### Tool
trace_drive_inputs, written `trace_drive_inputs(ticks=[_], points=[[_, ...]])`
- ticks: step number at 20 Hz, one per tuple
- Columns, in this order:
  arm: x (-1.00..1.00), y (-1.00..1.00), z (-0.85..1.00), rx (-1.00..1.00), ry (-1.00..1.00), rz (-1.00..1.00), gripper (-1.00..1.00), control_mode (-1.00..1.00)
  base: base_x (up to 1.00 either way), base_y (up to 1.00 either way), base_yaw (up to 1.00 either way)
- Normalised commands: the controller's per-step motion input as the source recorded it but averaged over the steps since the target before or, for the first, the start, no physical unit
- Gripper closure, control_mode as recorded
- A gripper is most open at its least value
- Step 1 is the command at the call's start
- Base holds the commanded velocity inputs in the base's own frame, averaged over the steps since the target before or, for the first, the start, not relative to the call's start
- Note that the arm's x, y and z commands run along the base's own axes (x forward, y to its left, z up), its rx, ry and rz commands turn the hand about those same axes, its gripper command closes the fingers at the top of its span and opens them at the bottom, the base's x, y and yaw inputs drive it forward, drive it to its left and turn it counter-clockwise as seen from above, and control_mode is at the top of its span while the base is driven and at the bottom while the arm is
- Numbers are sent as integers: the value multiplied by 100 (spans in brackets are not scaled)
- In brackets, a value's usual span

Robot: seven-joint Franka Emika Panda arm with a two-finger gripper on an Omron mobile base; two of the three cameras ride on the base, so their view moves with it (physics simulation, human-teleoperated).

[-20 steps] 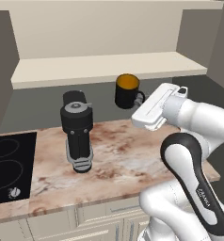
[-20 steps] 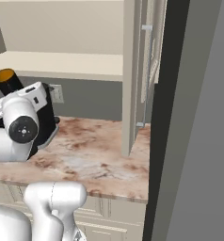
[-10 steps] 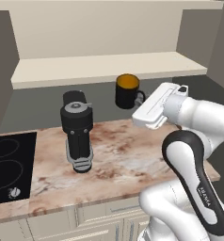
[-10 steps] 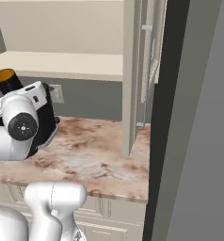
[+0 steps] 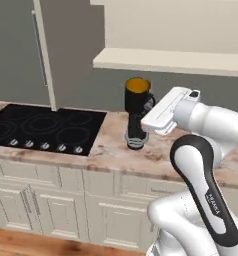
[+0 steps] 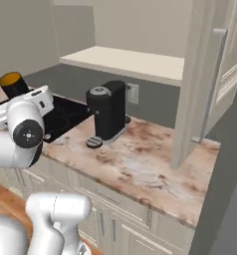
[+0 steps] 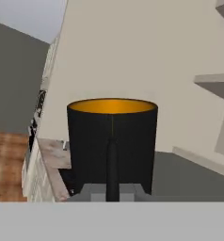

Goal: Open the cabinet directly in front. Then move the beer and the mug to the dining counter with the jar on it.

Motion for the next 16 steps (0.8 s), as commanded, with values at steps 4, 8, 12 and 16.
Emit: trace_drive_inputs(ticks=[4,8,12,16], points=[[0,0,0,0,0,0,100,100,-22,5,97],[0,0,0,0,0,0,100,100,-3,1,100],[0,0,0,0,0,0,100,100,-2,0,100],[0,0,0,0,0,0,100,100,-9,29,97]])
